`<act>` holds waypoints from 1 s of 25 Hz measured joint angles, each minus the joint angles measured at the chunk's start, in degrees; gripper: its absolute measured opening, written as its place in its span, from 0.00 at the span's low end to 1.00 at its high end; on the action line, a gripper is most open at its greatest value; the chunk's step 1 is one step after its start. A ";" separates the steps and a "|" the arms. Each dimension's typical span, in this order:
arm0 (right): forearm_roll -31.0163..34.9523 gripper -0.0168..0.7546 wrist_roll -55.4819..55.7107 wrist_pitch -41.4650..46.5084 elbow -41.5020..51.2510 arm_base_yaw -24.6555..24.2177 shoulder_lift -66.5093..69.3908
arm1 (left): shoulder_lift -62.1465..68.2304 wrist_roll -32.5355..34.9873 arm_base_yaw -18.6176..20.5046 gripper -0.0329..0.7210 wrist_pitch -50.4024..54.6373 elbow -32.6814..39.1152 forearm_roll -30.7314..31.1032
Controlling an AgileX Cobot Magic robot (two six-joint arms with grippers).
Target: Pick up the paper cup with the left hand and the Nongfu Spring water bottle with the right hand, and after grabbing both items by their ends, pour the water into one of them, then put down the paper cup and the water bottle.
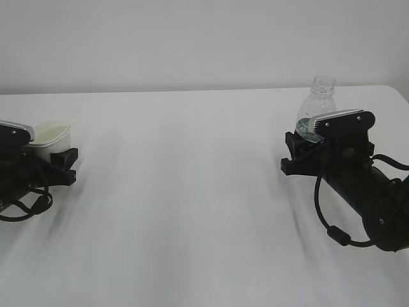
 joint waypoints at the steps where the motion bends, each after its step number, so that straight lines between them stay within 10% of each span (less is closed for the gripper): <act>1: 0.00 0.61 0.00 0.00 0.00 0.00 0.00 | 0.00 0.00 0.00 0.61 0.00 -0.03 0.00; 25: -0.21 0.61 0.14 0.00 -0.04 0.00 0.00 | 6.04 0.00 0.00 0.61 -0.87 -7.23 0.08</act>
